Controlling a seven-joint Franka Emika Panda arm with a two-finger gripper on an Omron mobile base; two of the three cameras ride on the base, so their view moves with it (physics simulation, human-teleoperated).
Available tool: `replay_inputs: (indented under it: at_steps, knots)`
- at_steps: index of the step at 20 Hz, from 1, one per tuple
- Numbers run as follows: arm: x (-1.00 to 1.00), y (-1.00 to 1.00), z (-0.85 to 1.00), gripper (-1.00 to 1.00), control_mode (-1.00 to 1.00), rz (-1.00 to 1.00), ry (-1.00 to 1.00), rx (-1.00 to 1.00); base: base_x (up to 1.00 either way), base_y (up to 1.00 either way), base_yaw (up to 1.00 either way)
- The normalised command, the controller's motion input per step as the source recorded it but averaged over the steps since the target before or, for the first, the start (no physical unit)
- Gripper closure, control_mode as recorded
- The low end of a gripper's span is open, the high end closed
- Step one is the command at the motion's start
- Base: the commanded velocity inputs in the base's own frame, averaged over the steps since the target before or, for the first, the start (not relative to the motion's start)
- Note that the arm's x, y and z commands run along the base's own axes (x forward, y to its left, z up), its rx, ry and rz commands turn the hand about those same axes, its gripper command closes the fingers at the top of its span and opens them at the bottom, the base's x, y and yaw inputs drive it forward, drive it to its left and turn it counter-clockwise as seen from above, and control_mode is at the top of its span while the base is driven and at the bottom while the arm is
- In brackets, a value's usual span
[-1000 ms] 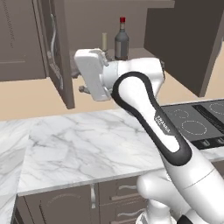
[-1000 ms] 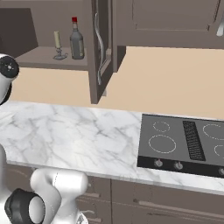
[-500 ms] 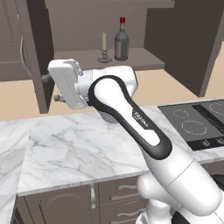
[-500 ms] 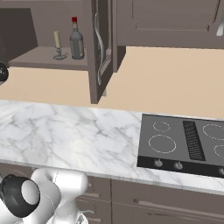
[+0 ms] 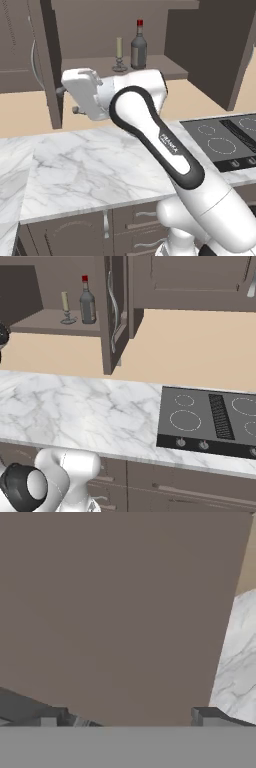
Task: Get the candle and the liquor from the cabinet and move them to the dining counter.
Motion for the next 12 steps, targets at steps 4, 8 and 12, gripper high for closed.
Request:
replay_inputs:
  at_steps: [4,8,12]
  knots:
    - [-0.31,-0.42,-0.03,-1.00,-1.00,-0.15,-0.13,-0.18,0.00,0.00,0.00]
    - [-0.14,-0.49,-0.04,-1.00,-1.00,-0.21,-0.08,-0.18,0.00,0.00,0.00]
    - [0.00,-0.63,-0.03,-1.00,-1.00,-0.23,-0.03,-0.15,0.00,0.00,0.00]
